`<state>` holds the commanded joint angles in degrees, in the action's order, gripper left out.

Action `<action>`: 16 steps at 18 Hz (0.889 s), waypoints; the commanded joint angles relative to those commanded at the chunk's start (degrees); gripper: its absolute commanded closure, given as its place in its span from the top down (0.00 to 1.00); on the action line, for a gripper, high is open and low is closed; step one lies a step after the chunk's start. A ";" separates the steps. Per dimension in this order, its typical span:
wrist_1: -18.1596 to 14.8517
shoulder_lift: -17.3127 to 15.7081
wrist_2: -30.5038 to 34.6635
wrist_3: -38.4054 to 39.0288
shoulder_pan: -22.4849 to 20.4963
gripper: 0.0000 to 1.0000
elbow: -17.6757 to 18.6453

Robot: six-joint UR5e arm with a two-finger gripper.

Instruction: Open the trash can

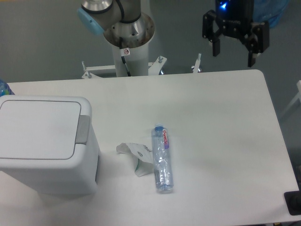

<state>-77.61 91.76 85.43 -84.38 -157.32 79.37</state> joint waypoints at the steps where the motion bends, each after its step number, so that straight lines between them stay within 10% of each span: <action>1: 0.00 0.00 0.09 -0.09 0.00 1.00 0.00; 7: 0.61 0.17 0.09 1.13 0.61 1.00 -0.18; 16: 7.45 0.97 -0.18 27.83 6.41 1.00 2.45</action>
<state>-70.16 92.72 85.25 -56.55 -150.92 81.82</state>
